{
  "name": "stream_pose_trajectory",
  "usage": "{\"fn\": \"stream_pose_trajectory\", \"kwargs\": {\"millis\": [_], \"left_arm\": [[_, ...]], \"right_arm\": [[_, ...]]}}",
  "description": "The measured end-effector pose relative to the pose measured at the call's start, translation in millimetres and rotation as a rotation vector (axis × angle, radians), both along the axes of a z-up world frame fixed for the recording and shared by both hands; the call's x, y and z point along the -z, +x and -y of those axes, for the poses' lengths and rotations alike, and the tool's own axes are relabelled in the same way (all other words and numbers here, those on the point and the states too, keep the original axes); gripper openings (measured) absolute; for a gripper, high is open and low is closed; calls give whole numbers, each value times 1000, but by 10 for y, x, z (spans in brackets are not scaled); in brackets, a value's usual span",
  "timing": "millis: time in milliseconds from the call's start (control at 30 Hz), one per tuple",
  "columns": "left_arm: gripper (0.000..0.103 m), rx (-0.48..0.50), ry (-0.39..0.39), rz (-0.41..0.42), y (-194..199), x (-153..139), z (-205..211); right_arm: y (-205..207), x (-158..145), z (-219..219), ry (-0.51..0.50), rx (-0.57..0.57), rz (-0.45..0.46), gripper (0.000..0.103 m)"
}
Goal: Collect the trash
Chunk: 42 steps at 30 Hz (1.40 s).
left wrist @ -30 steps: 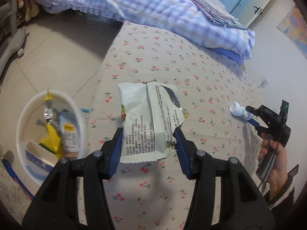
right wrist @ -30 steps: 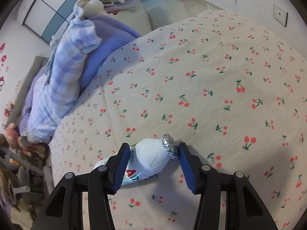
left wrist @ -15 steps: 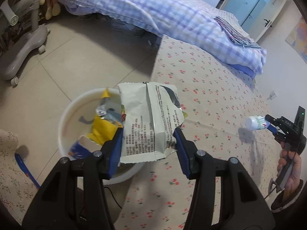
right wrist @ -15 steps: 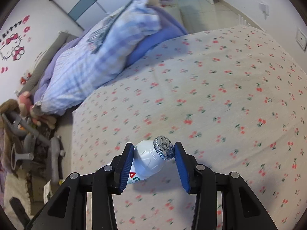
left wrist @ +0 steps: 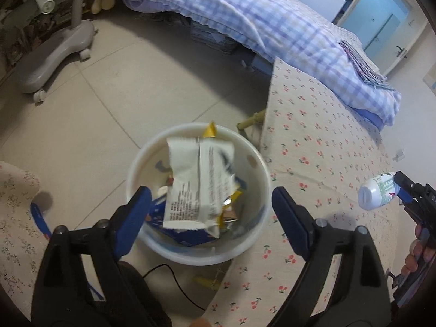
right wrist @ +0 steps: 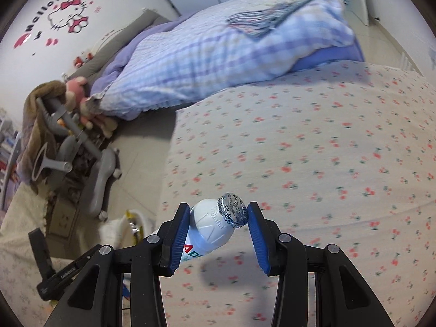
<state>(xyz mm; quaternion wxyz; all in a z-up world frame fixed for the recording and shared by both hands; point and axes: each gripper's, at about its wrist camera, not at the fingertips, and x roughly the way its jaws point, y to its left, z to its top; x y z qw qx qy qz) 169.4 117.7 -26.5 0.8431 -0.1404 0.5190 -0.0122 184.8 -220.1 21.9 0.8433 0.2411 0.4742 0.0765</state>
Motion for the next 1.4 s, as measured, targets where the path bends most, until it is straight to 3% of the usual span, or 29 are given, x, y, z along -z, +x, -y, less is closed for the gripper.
{"fn": "stream_pose_trajectory", "kwargs": {"millis": [167, 400, 633, 733, 767, 800, 833, 867, 1067, 1400], "left_arm": [[102, -48, 9, -55, -109, -19, -200], [102, -90, 59, -31, -276, -80, -449], [102, -94, 45, -76, -317, 38, -616], [102, -115, 37, -77, -346, 38, -690], [102, -125, 33, -76, -360, 33, -710], [102, -132, 30, -73, -373, 27, -731], [102, -143, 30, -68, -388, 18, -748], [102, -156, 30, -61, -406, 5, -762], [102, -177, 12, -51, -473, -49, -649], [102, -25, 100, 54, -770, -396, 255]], "right_arm": [[78, -18, -451, -2, -72, 21, 44], [191, 121, -1127, -31, -154, 28, 44], [233, 174, -1713, -140, -205, 101, 44], [263, 229, -1865, -124, -238, 106, 45], [281, 248, -1892, -106, -250, 106, 47], [298, 279, -1925, -88, -264, 99, 61], [311, 308, -1939, -74, -268, 83, 77], [309, 311, -1927, -63, -264, 79, 79], [183, 180, -1641, -30, -234, 72, 79], [-462, -246, -840, -202, -127, 46, 88]]}}
